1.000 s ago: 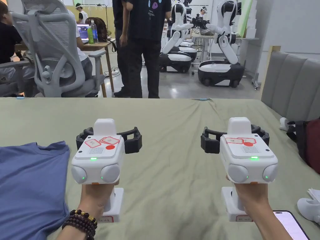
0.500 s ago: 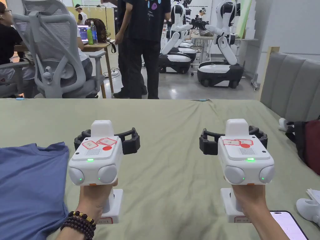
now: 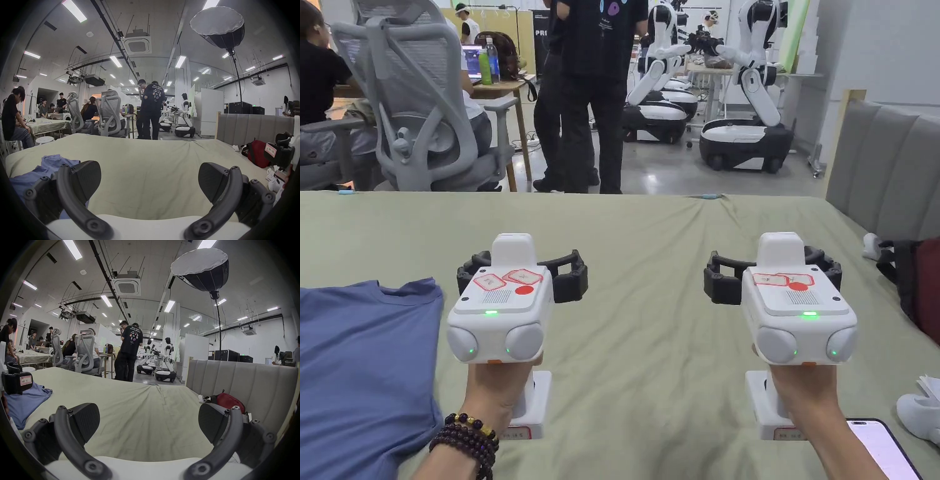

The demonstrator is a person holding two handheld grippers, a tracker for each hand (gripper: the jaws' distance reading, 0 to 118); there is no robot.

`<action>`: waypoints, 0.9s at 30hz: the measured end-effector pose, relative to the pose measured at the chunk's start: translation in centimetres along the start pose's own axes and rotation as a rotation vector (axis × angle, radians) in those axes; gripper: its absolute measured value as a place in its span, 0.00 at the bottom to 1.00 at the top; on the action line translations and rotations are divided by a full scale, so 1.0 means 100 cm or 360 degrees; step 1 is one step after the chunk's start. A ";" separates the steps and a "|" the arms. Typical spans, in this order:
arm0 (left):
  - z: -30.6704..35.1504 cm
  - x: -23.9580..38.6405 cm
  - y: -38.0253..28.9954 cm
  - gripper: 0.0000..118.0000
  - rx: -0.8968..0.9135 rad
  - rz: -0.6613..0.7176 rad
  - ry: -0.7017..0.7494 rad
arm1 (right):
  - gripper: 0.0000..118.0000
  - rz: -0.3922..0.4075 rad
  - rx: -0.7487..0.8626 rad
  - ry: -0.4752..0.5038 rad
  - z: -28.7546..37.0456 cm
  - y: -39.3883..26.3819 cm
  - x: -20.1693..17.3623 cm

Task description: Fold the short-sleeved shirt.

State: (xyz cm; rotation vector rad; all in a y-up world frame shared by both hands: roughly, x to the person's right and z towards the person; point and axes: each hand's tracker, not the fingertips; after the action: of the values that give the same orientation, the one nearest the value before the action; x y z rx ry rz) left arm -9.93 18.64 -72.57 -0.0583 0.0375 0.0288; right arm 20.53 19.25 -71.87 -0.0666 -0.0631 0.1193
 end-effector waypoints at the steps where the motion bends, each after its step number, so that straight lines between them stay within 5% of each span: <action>1: 0.000 0.000 0.000 1.00 0.0003 0.0002 -0.0002 | 1.00 0.0001 -0.0001 -0.0001 0.000 0.000 0.001; 23: -0.002 0.002 -0.002 1.00 -0.0013 -0.0013 -0.0010 | 1.00 -0.0032 -0.0046 -0.0028 0.001 -0.009 0.004; 24: -0.001 0.002 -0.002 0.90 -0.0020 -0.0021 -0.0002 | 1.00 -0.0033 -0.0044 -0.0031 0.002 -0.009 0.004; 25: -0.001 0.002 -0.002 0.69 -0.0024 -0.0024 -0.0011 | 0.89 -0.0039 -0.0045 -0.0029 0.004 -0.009 0.005; 26: 0.000 0.002 -0.002 0.35 -0.0020 -0.0024 -0.0025 | 0.66 -0.0046 -0.0033 -0.0014 0.006 -0.009 0.006; 27: 0.000 0.003 -0.002 0.00 -0.0018 -0.0026 -0.0026 | 0.15 -0.0043 -0.0024 -0.0003 0.006 -0.009 0.006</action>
State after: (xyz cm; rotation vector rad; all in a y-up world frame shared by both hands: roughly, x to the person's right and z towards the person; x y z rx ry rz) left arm -9.67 18.45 -72.56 -0.0695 0.0205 0.0134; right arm 21.17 18.43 -71.21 -0.0807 -0.0670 0.0917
